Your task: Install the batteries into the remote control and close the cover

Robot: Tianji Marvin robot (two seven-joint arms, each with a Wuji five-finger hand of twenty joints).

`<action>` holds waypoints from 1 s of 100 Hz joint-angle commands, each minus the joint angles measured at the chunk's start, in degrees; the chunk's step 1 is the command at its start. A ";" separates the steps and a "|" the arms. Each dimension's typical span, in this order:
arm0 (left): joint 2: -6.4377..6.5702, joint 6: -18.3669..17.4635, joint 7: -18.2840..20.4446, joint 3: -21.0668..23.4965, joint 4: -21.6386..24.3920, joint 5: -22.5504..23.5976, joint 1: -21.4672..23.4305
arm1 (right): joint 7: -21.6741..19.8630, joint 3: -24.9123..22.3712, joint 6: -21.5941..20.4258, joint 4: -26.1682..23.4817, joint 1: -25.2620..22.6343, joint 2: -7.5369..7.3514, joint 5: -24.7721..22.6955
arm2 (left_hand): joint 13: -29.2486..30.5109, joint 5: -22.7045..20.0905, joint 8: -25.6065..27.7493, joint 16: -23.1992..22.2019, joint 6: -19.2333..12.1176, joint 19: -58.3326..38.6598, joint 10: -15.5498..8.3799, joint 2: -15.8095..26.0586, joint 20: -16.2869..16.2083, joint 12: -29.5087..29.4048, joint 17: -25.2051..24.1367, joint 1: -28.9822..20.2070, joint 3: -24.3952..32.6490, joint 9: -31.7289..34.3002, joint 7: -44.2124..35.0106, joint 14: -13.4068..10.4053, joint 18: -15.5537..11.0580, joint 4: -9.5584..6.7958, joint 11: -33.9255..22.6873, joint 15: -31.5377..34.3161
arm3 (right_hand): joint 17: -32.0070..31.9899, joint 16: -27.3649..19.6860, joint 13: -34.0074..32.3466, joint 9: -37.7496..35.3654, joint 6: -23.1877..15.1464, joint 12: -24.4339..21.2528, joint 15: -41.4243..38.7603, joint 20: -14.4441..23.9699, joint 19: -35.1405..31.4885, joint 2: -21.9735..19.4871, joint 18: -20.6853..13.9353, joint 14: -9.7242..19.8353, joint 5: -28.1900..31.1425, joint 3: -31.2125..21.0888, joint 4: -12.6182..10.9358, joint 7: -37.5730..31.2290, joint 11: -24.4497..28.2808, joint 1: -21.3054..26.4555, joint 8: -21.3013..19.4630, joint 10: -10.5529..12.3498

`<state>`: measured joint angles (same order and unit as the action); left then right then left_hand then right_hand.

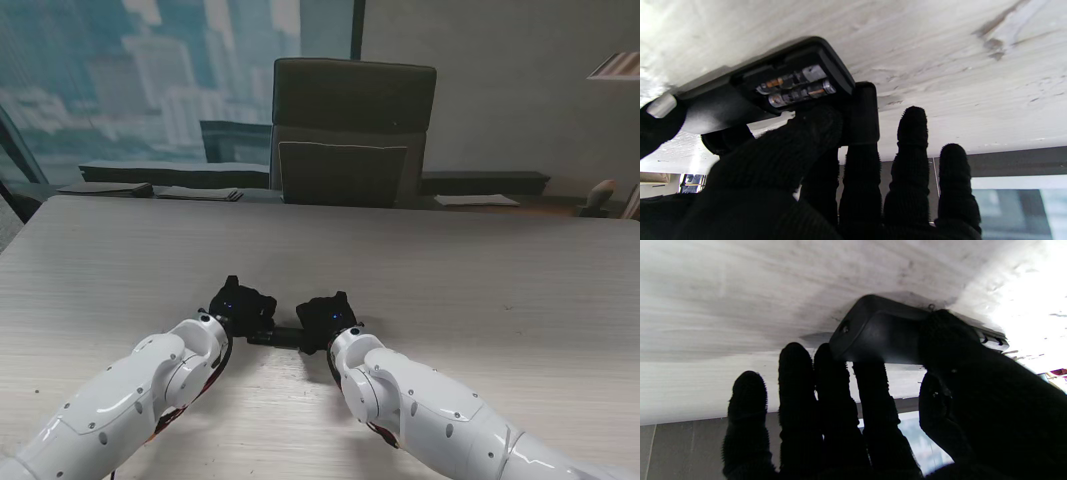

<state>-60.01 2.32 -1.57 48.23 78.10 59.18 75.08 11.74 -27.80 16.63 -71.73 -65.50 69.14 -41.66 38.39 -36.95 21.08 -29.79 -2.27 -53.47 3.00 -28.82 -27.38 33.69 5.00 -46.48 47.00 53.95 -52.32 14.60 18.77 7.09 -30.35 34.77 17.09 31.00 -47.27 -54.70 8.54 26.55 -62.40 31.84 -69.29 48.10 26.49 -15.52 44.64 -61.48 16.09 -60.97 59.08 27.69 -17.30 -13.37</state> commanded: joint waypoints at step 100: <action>0.18 1.52 -8.95 2.94 3.44 6.83 8.68 | -2.02 0.78 0.93 1.86 -1.78 0.25 1.28 | 1.94 -2.57 -1.04 -1.29 -0.52 -4.23 -1.32 -3.53 -2.50 2.31 1.47 -0.17 2.48 3.89 -2.65 1.28 0.85 1.86 0.89 3.66 | -0.13 0.91 -1.02 -2.27 -6.18 -0.84 -1.40 -0.40 -2.00 -4.41 1.28 -0.42 4.64 -2.97 -1.46 -3.00 2.38 11.90 0.56 -0.69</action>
<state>-59.84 3.68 -11.56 51.37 81.06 65.96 82.61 11.67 -27.86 17.36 -71.82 -65.57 69.45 -40.76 40.45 -37.59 19.66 -30.78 0.05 -56.57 2.59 -33.32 -28.93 35.89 7.06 -46.36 48.19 57.21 -52.42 14.62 18.77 8.82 -29.10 38.30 17.09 31.00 -47.27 -53.87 8.54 25.81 -62.72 31.73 -69.36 47.73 26.49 -15.69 44.70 -60.87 17.71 -61.09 58.53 28.38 -17.06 -13.92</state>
